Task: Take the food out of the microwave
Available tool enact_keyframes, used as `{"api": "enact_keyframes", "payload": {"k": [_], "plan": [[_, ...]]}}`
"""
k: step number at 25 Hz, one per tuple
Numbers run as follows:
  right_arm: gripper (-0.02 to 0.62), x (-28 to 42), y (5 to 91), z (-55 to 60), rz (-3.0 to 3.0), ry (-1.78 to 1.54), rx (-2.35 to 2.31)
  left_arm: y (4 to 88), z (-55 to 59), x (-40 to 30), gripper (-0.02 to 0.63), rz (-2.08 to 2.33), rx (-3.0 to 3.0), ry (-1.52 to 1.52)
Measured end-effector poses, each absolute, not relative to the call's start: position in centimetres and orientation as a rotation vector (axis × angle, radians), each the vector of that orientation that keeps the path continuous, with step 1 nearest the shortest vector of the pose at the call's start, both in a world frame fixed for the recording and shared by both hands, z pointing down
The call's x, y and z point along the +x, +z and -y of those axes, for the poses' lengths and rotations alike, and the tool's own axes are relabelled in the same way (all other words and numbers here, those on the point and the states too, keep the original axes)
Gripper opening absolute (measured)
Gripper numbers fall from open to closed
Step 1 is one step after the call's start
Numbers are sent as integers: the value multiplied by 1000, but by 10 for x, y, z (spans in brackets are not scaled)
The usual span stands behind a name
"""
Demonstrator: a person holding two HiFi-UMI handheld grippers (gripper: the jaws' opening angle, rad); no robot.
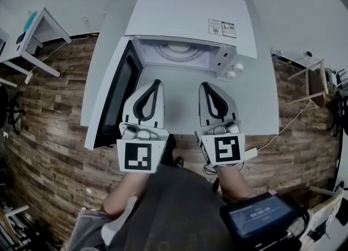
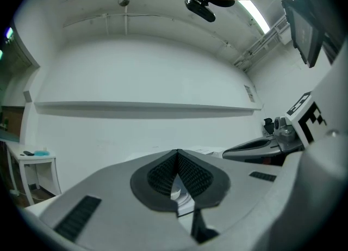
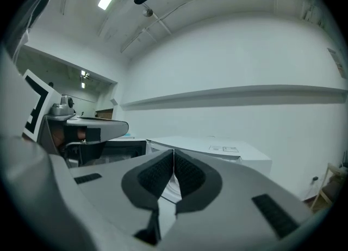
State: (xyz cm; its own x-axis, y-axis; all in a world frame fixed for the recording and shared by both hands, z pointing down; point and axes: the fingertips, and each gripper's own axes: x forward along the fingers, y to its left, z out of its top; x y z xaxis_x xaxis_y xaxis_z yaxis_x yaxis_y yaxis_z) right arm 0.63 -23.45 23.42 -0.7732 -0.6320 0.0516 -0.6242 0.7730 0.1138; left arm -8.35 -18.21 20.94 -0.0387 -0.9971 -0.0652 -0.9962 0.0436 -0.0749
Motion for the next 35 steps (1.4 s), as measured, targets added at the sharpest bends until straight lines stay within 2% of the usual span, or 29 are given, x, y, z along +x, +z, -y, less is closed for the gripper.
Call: {"api": "enact_keyframes", "payload": {"k": [17, 35], "plan": [[9, -75, 209, 340, 2911, -211, 1005, 239, 280, -130, 8, -2187, -2198, -26], [9, -68, 214, 341, 2969, -232, 804, 236, 284, -108, 8, -2265, -2063, -49]]}}
